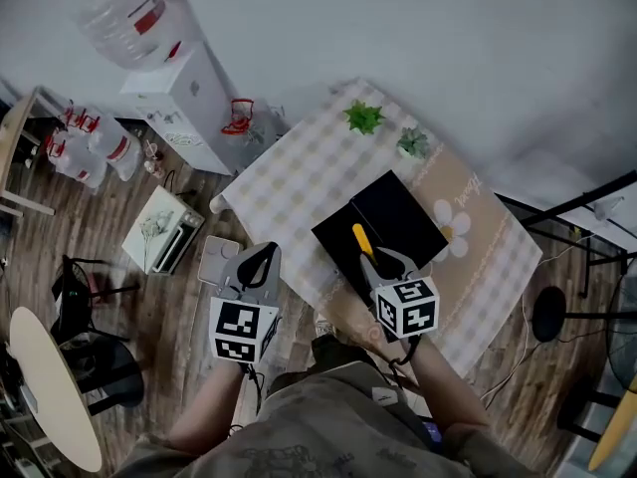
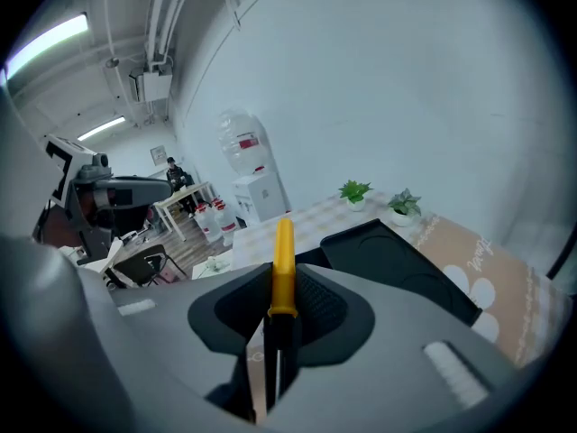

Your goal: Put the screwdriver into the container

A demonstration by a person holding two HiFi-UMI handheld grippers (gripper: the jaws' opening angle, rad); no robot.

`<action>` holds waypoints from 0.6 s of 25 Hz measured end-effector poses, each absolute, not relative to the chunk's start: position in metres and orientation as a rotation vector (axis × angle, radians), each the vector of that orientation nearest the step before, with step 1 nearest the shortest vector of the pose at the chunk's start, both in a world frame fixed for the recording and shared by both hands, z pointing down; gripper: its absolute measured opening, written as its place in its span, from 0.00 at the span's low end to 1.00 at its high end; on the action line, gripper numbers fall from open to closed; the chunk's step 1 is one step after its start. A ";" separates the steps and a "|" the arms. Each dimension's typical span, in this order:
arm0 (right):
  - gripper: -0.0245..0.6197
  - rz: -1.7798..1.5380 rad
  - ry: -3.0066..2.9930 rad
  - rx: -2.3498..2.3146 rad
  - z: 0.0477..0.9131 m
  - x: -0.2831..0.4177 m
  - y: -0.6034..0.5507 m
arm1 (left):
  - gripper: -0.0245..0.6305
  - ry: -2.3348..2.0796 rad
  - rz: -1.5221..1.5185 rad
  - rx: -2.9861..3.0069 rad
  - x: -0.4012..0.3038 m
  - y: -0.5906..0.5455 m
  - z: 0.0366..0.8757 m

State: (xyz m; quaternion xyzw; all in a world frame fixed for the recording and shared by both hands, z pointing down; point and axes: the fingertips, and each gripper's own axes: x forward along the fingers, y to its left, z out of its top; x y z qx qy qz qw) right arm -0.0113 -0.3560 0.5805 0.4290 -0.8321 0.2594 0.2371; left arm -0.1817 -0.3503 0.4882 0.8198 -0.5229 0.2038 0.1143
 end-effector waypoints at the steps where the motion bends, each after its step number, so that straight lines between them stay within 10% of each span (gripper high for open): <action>1: 0.20 0.713 -2.267 1.166 0.588 -0.013 -0.361 | 0.04 -1.526 0.596 2.391 -0.181 -0.358 0.494; 15: 0.20 0.720 -2.103 1.071 0.675 -0.035 -0.379 | 0.04 -1.381 0.737 2.272 -0.168 -0.390 0.570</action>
